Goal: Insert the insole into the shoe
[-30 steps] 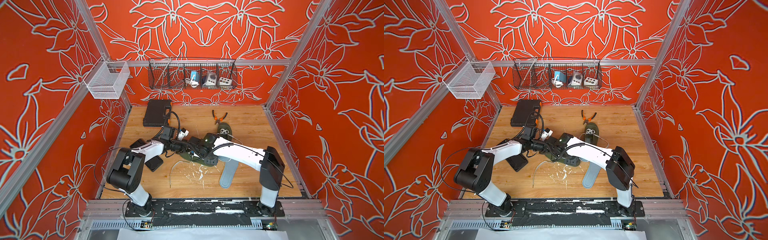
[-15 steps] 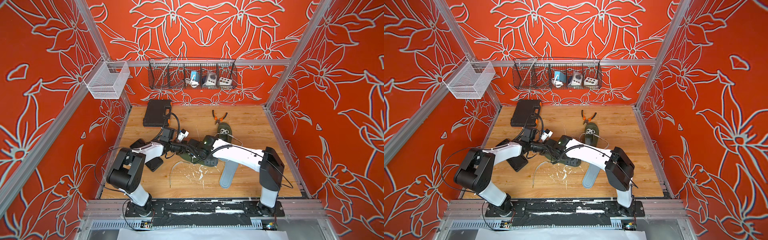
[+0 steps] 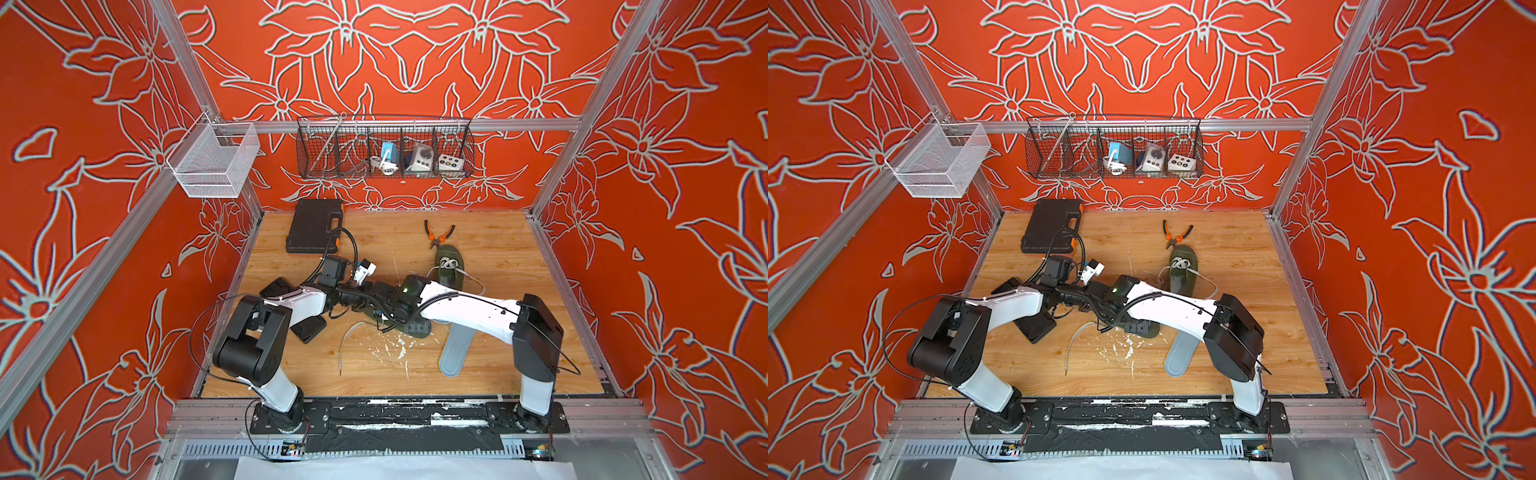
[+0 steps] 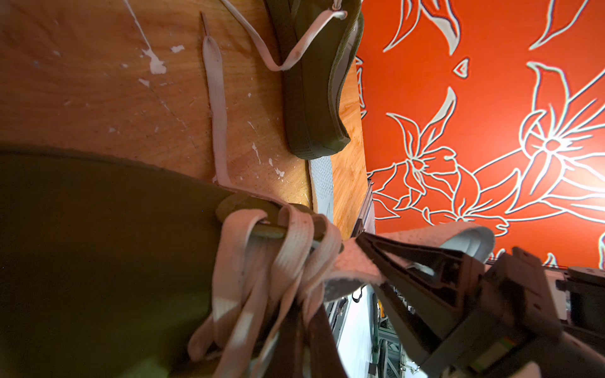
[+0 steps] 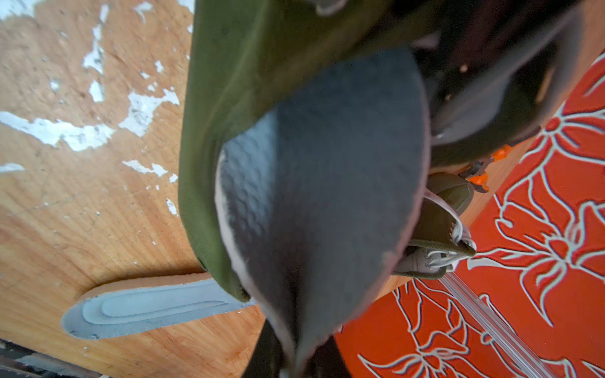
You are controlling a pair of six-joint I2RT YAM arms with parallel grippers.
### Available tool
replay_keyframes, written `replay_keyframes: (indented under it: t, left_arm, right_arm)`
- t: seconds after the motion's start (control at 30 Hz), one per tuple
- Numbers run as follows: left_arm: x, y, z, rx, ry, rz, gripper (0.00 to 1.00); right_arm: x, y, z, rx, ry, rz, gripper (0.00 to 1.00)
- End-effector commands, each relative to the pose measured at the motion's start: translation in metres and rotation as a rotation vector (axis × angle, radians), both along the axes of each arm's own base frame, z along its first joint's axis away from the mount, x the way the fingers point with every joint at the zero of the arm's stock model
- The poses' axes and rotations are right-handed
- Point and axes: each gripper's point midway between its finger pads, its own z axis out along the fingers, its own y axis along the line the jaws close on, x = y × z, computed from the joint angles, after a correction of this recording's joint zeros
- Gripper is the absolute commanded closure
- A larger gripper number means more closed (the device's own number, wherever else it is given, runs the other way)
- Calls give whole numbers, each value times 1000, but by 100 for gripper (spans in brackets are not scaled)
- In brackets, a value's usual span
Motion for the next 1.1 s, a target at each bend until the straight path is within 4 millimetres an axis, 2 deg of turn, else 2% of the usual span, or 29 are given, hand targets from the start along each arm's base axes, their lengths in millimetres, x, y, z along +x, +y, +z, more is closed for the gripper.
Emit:
replay_keyframes:
  t: [0.0,0.23,0.4,0.63,0.9,1.07]
  left_arm:
    - [0,-5,18,-66,-53,-37,100]
    - [-2,-4,18,-81,-43,-28,100]
    - [-2,-4,19,-97,-37,-16,100]
    - [-6,-2,19,-101,-29,-2,100]
    - [-5,0,19,-107,-24,17,100]
    - [-6,1,20,-103,-28,24,100]
  right_arm:
    - [-3,11,-14,44,66,-48,92]
    - [-11,20,-3,261,171,-205,92]
    - [-24,20,-11,293,272,-299,91]
    - [-26,17,-13,363,347,-493,90]
    - [-34,18,-9,410,408,-583,89]
    - [-33,21,-15,432,440,-662,88]
